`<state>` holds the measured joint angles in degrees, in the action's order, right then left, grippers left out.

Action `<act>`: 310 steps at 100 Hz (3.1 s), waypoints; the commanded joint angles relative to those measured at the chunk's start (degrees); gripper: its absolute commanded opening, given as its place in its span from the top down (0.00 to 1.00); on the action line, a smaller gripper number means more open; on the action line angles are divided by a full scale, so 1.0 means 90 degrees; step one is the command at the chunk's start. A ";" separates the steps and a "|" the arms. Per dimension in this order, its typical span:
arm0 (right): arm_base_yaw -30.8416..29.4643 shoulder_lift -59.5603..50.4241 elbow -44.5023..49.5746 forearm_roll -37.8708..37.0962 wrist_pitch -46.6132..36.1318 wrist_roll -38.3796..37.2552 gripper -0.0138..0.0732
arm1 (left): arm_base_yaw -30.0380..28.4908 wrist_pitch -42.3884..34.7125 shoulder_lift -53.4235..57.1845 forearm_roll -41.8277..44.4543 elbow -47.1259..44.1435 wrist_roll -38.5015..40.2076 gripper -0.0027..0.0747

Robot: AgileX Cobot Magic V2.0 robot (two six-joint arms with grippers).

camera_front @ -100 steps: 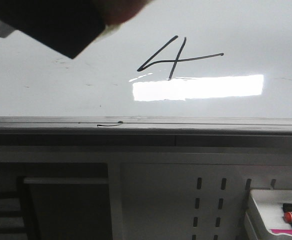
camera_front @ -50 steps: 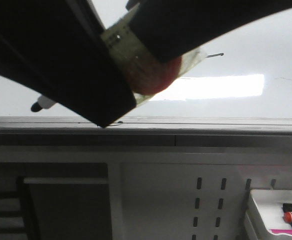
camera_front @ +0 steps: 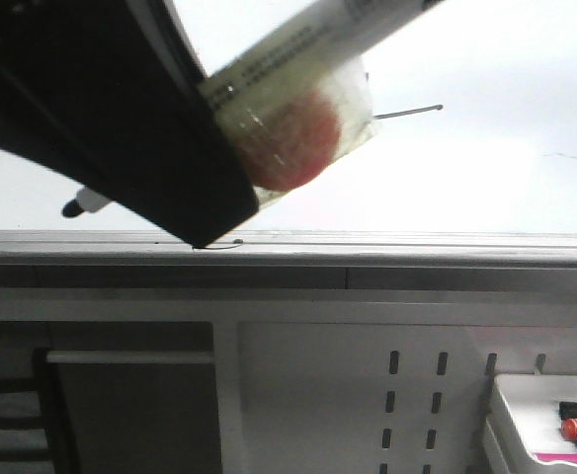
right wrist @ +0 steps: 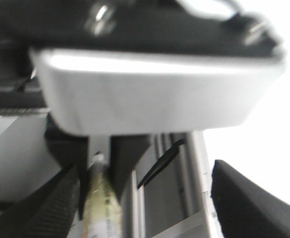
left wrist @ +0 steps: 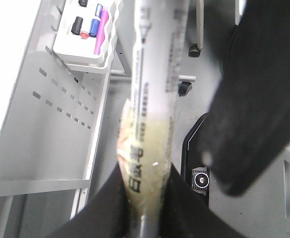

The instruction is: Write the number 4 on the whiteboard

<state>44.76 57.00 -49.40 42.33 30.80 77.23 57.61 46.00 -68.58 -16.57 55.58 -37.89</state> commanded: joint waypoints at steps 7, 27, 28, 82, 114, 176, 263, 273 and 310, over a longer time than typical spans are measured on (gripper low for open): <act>-0.0087 -0.0498 -0.0175 0.0250 -0.0685 -0.0016 0.25 | -0.0021 -0.0422 0.0112 -0.0009 0.0107 0.0069 0.99; -0.0601 -0.1179 -0.0175 0.0250 -0.0700 -0.0225 0.25 | -0.0624 -0.1067 0.0112 -0.0454 -0.0520 0.0069 0.99; -0.0648 -0.1201 -0.0175 0.0250 -0.0719 -0.0273 0.25 | -0.0657 -0.1099 0.0112 -0.0490 -0.0576 0.0069 0.99; -0.1535 -0.1804 -0.0148 0.0250 -0.0519 -0.1225 0.92 | -0.1447 -0.5359 -0.0074 -0.3733 -0.1305 0.0069 0.99; -0.1535 -0.1804 -0.0148 0.0250 -0.0507 -0.1409 0.92 | -0.1447 -0.6932 -0.0972 -0.4313 -0.1233 0.0069 0.99; -0.1535 -0.1804 0.0238 0.0433 -0.0559 -0.1414 0.92 | -0.1680 -0.7324 -0.1894 -0.4882 -0.0685 0.0069 0.99; -0.1535 -0.1804 0.0238 0.0433 -0.0774 -0.1414 0.92 | -0.1863 -0.7180 -0.2057 -0.5374 -0.0685 0.0069 0.74; -0.1535 -0.1804 0.0238 0.0433 -0.0774 -0.1414 0.92 | -0.1863 -0.7192 -0.2057 -0.5374 -0.0685 0.0069 0.62; -0.1535 -0.1804 0.0238 0.0433 -0.0788 -0.1414 0.92 | -0.1863 -0.7190 -0.2057 -0.5352 -0.0685 0.0069 0.59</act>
<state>31.40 41.07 -45.81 44.49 27.22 64.80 41.77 -15.45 -87.40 -63.84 48.49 -37.77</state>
